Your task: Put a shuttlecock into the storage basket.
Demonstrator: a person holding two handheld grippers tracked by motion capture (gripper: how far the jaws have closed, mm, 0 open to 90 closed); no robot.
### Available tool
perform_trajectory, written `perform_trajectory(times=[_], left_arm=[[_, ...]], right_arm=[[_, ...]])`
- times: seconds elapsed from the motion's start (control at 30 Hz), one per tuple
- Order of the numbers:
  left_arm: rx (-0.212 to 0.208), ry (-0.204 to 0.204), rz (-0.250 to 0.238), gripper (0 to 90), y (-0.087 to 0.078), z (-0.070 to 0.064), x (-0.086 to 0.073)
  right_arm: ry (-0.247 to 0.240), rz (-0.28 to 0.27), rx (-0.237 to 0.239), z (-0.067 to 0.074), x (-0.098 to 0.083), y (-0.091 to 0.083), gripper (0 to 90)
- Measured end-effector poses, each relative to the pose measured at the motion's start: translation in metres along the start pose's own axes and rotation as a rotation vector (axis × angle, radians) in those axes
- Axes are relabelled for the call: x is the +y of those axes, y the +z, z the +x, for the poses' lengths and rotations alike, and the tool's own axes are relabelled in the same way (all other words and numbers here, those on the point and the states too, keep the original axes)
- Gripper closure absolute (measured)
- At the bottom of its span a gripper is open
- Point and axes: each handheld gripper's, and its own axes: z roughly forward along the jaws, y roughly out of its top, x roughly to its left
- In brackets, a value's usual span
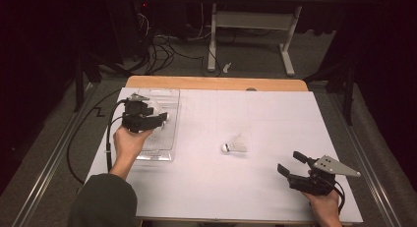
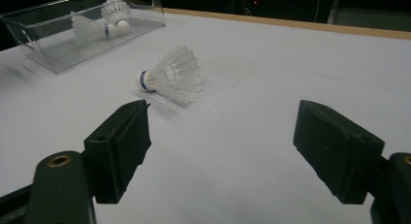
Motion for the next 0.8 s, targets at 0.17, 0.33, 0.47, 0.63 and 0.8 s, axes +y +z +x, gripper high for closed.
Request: perform_trajectory(times=[0.17,0.33,0.47,0.63,0.8], left_arm=[[-0.008,-0.001,-0.006,41.5,-0.003,-0.002,-0.003],[-0.019,0.001,-0.02,40.7,-0.005,-0.004,-0.005],[-0.022,0.007,-0.018,40.0,-0.007,-0.006,-0.007],[-0.031,0.016,-0.027,39.8,-0.01,-0.01,-0.007],[-0.041,0.025,-0.034,39.7,-0.011,-0.014,-0.009]], right_arm=[[0.001,-0.001,0.0,0.0,0.0,0.0,21.4],[0.002,-0.001,0.0,0.0,0.0,0.0,21.4],[0.003,0.0,0.0,0.0,0.0,0.0,21.3],[0.004,0.0,0.0,0.0,0.0,0.0,21.3],[0.003,-0.001,0.0,0.0,0.0,0.0,21.3]])
